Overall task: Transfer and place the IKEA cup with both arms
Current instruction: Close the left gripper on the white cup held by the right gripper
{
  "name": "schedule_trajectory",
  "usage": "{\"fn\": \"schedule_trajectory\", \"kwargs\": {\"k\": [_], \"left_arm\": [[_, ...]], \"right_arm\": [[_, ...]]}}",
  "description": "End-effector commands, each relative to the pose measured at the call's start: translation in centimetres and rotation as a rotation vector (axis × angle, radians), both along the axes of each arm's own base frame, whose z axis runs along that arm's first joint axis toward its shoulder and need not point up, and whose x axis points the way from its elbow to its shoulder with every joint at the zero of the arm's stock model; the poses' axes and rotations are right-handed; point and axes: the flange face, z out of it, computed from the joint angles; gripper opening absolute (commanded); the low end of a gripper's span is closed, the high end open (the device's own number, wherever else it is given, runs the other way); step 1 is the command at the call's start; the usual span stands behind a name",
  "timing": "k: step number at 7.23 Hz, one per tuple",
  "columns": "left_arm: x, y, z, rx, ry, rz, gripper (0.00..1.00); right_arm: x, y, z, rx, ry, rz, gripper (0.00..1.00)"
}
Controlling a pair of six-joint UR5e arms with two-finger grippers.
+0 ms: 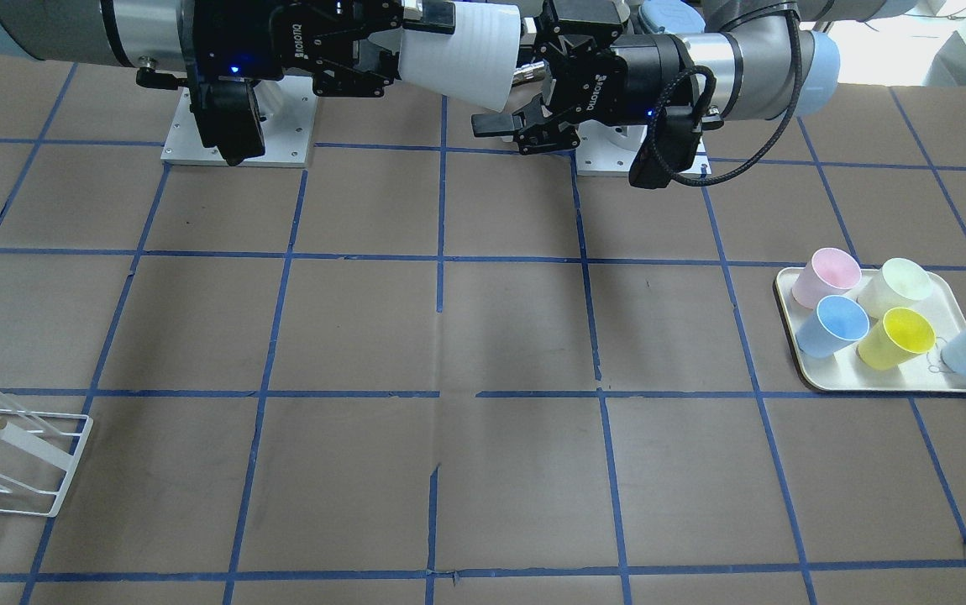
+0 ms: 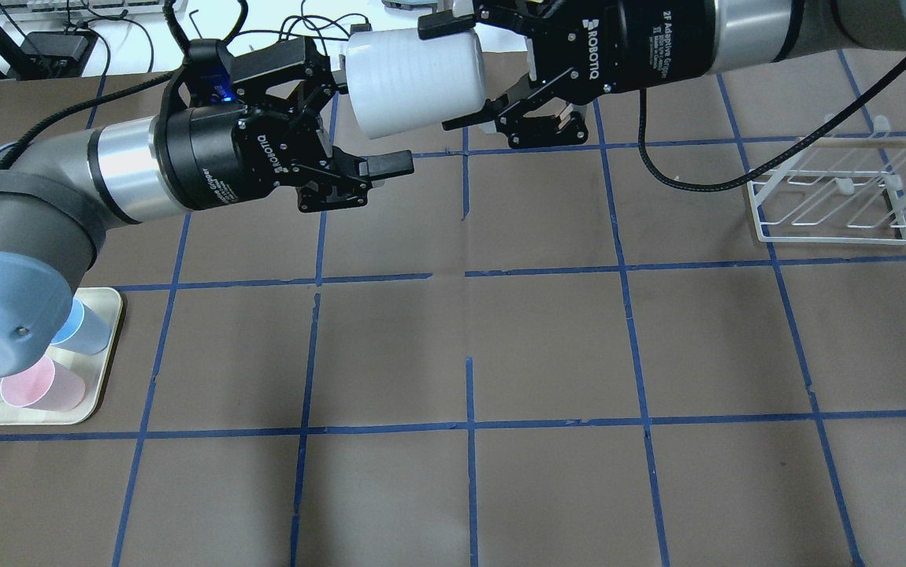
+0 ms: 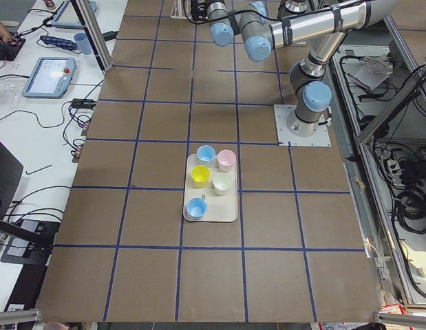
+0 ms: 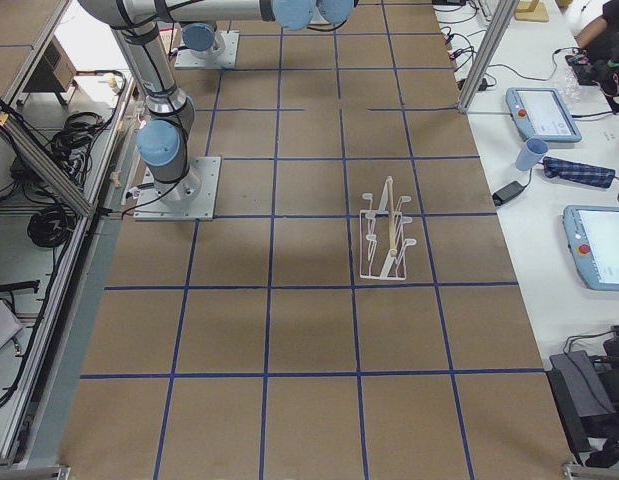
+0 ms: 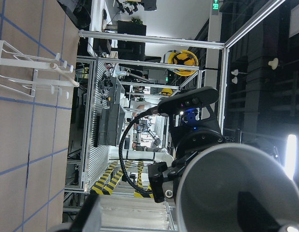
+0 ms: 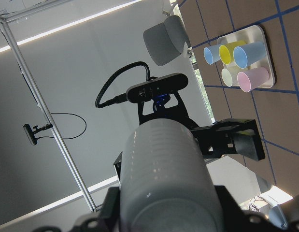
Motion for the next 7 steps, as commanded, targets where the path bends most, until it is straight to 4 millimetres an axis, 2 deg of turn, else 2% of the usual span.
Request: {"fn": "schedule_trajectory", "kwargs": {"k": [1, 5, 7], "left_arm": [[-0.08, -0.01, -0.02, -0.007, -0.002, -0.002, 0.72], [-0.03, -0.43, 0.16, -0.011, 0.002, -0.001, 0.63], [0.04, -0.46, 0.38, -0.026, 0.000, 0.001, 0.54]], "right_arm": [[0.01, -0.10, 0.09, 0.000, -0.003, -0.003, 0.47], [0.01, -0.03, 0.15, -0.001, -0.002, -0.002, 0.50], [0.01, -0.04, 0.16, -0.001, -0.003, -0.003, 0.50]]}}
